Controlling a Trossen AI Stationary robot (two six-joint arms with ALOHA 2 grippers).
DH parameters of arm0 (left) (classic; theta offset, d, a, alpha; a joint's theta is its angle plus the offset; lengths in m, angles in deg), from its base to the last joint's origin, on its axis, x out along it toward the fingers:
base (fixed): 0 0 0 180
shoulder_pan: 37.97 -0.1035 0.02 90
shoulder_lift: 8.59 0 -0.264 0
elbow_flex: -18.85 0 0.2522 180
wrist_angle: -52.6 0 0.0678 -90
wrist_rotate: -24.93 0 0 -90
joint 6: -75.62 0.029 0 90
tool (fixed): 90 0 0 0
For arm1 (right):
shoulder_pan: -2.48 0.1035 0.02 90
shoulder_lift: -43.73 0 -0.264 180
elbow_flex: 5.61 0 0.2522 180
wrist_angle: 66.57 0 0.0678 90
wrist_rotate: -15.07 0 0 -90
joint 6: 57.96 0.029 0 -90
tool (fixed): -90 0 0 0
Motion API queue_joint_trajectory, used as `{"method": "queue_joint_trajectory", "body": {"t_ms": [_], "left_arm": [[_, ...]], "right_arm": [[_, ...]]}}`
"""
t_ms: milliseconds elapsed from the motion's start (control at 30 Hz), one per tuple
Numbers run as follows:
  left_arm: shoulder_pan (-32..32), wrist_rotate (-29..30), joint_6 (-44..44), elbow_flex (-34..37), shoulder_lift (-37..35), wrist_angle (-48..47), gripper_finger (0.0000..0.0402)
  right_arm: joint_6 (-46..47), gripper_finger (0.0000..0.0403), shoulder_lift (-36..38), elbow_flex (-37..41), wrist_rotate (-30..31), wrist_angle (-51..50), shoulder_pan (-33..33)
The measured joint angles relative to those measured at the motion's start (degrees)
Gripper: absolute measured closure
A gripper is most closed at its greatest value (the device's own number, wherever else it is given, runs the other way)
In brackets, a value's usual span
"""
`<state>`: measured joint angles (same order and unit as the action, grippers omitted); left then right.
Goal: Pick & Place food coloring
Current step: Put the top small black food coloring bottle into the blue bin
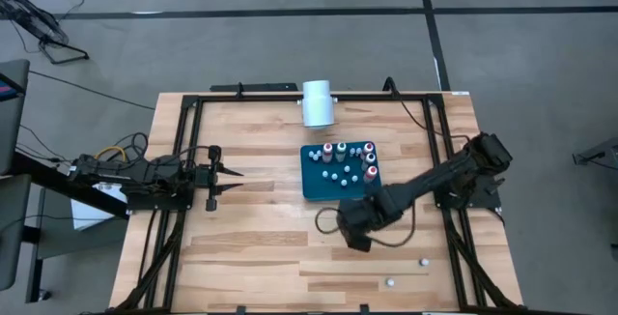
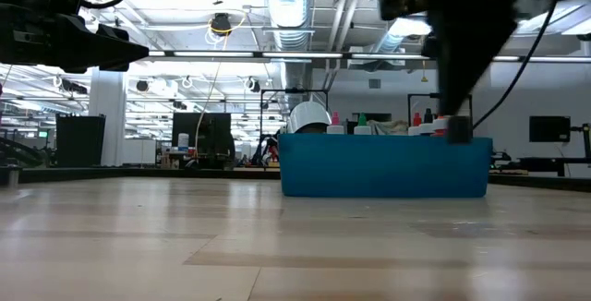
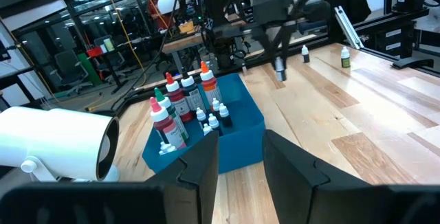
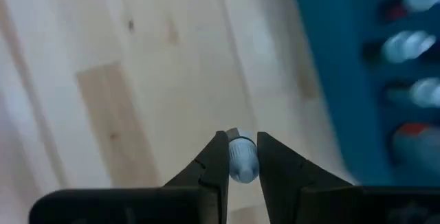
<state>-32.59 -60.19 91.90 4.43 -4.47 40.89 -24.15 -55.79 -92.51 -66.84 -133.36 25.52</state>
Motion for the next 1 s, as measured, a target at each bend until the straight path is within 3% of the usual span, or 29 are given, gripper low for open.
{"method": "queue_joint_trajectory", "body": {"t_ms": [267,433,733,1000], "left_arm": [[0.0,0.0,0.0,0.0,0.0,0.0,0.0297],[0.0,0.0,0.0,0.0,0.0,0.0,0.0297],[0.0,0.0,0.0,0.0,0.0,0.0,0.0297],[0.0,0.0,0.0,0.0,0.0,0.0,0.0297]], "right_arm": [[-13.0,0.0350,0.0,-3.5,4.3,-0.9,-9.1],[-16.2,0.0350,0.0,-4.7,4.2,-3.6,-12.7],[-12.3,0.0350,1.9,-3.9,9.7,-10.6,-15.2],[-7.1,0.0350,7.4,5.5,9.8,-6.3,-14.9]]}}
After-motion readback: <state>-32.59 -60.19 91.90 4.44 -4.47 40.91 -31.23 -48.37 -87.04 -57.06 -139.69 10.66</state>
